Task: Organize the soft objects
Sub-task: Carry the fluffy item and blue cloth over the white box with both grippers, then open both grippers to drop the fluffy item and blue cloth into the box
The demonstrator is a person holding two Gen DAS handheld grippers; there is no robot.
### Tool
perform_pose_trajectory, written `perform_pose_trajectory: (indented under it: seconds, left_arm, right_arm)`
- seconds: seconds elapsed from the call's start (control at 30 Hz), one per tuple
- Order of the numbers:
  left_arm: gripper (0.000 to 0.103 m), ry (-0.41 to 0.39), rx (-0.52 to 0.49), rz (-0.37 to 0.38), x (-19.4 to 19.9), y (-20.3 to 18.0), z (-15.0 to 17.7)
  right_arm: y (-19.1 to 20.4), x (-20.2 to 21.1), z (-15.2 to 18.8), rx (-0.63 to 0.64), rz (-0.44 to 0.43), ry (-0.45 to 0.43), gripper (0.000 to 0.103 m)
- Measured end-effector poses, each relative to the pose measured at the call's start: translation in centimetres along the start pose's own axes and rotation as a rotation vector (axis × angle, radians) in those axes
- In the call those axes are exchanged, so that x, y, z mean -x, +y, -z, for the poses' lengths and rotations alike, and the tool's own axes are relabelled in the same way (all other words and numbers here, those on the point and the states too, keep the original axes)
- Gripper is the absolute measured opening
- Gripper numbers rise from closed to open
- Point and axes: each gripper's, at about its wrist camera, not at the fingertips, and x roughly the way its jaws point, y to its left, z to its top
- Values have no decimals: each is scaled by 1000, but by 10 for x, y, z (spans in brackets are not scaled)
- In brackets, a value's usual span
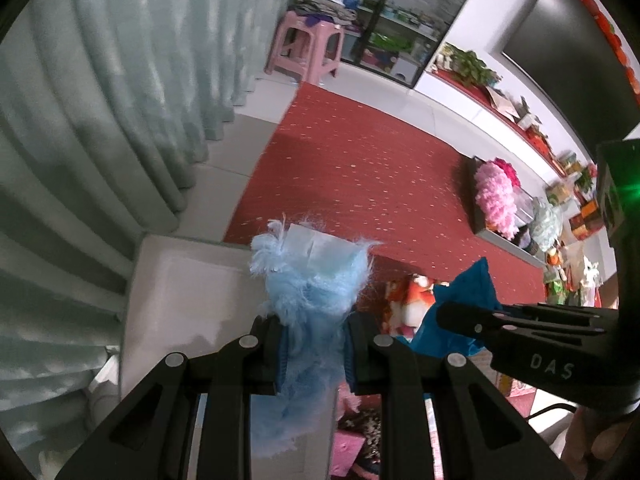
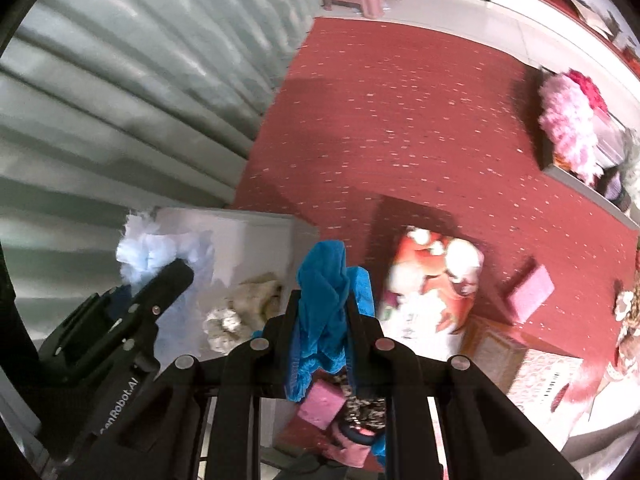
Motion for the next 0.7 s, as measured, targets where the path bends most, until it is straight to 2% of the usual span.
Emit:
perform_pose_trajectory:
  seconds: [0.37, 0.53, 0.7]
  left_arm:
    - [24, 21, 105, -82, 10, 66, 38]
    - [24, 53, 126, -110, 5, 80, 55]
    - [24, 85, 133, -118, -4, 86, 64]
  right_arm:
    - [70, -30, 14, 102, -70, 70, 20]
    - [92, -52, 26, 130, -88, 110, 20]
    - [98, -68, 26, 126, -92, 126, 20]
